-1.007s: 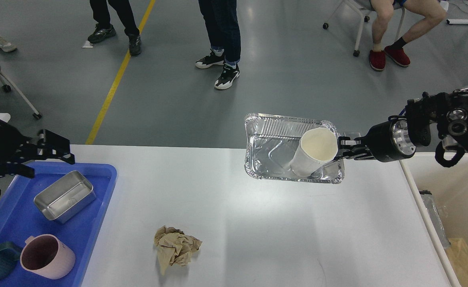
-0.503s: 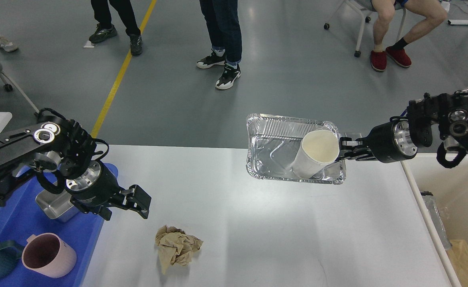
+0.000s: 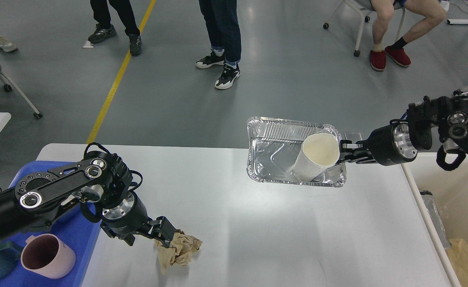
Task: Tidy desktop
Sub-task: 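Reach the left gripper down to the crumpled brown paper and grasp it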
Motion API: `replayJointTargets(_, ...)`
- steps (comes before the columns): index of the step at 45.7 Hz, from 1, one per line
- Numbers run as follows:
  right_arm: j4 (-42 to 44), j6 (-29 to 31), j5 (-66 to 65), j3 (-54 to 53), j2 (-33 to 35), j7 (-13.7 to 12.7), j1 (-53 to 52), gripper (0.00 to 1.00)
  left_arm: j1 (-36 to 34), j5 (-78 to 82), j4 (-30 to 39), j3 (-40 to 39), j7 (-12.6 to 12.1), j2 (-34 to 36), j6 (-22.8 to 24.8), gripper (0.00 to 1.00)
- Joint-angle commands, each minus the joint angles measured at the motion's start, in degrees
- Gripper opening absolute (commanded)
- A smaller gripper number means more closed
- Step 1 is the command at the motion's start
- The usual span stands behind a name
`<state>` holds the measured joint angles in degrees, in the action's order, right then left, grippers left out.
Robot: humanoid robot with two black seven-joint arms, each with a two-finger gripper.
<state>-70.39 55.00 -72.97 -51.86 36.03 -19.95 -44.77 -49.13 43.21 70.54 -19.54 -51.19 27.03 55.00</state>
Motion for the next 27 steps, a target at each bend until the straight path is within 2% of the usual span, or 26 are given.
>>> replayJointTargets(1,-0.01,0.0,-0.07,0.01,-0.09,-0.01,0.2,0.0,0.61,4.07,-2.16,-1.46,0.04,-1.71,0.0,0.98)
replayJointTargets(9,-0.01,0.0,0.02,0.01,0.0,-0.01,0.47,0.0,2.98,7.94,-5.41,-5.06,0.3,-5.4,-0.59,0.98)
replayJointTargets(27,-0.1,0.0,0.02,0.01,0.97,0.08,0.91,0.0,5.44,9.52,-9.11,-6.65,0.57,-11.38,-2.79,0.98)
